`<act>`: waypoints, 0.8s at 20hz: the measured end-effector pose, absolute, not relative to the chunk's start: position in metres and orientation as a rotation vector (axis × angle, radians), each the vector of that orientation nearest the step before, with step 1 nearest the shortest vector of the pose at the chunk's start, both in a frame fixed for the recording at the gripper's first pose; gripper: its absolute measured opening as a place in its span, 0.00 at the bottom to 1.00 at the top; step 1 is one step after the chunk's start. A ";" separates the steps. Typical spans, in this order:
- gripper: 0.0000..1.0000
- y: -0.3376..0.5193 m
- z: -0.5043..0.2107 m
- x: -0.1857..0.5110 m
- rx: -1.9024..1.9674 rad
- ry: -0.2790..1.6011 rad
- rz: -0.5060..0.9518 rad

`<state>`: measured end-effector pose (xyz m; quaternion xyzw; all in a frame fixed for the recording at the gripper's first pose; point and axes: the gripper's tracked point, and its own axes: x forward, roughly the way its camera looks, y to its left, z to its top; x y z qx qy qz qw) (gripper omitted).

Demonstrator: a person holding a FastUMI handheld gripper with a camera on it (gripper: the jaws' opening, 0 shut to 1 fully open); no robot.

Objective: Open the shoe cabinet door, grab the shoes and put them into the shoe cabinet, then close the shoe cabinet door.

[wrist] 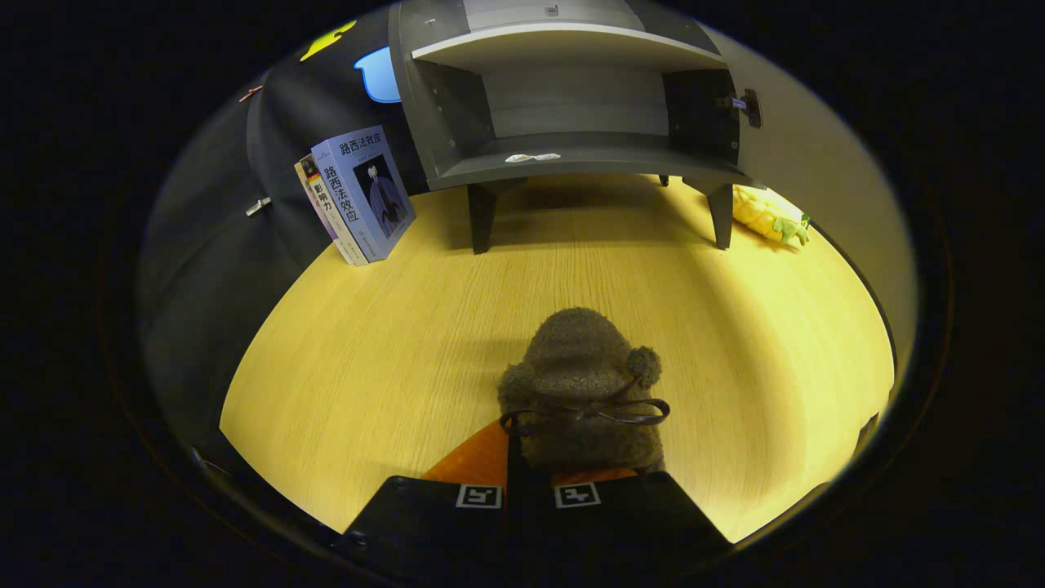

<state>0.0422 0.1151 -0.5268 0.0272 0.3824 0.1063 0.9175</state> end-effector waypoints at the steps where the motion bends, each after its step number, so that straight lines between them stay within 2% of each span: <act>1: 0.09 0.112 -0.515 0.042 0.060 0.777 0.222; 9: 0.09 0.092 -0.362 0.047 0.104 0.626 0.237; 16: 0.09 0.097 -0.229 0.100 0.094 0.529 0.236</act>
